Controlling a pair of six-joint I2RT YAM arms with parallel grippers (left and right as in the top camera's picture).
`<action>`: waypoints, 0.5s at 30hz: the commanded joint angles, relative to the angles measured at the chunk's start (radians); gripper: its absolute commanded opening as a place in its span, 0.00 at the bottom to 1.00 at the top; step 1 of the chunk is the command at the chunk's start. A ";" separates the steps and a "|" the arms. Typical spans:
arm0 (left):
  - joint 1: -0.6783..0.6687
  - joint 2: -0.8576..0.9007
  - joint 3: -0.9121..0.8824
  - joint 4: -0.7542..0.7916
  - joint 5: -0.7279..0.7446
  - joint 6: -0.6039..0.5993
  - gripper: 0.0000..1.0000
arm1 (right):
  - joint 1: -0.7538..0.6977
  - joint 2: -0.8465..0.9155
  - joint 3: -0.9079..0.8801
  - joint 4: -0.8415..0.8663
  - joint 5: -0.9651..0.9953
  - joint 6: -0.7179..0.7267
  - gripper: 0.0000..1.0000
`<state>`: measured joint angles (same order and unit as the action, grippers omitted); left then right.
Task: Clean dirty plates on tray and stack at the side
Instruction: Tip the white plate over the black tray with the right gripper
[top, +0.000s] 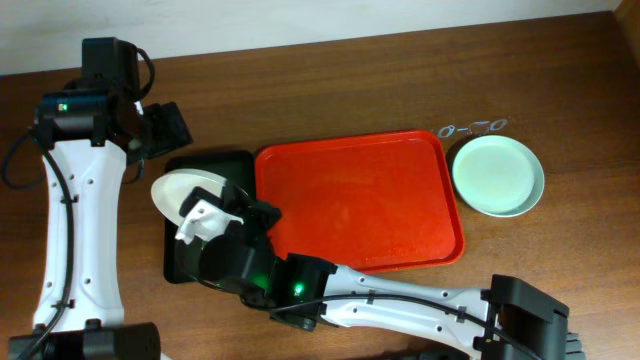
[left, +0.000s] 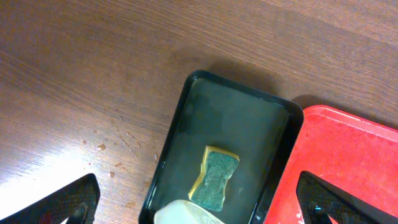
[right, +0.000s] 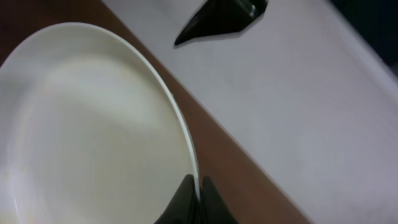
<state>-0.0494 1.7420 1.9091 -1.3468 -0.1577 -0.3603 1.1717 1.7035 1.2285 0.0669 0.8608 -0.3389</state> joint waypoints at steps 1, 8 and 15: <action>0.000 -0.007 0.010 -0.001 -0.004 -0.010 0.99 | -0.013 -0.002 0.019 -0.074 0.019 0.357 0.04; 0.000 -0.007 0.010 -0.001 -0.004 -0.010 0.99 | -0.062 -0.002 0.019 -0.311 0.007 0.867 0.04; 0.000 -0.007 0.010 -0.001 -0.004 -0.010 0.99 | -0.110 -0.003 0.019 -0.342 -0.132 0.954 0.04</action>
<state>-0.0494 1.7420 1.9091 -1.3468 -0.1577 -0.3603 1.0859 1.7050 1.2339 -0.2771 0.8070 0.5262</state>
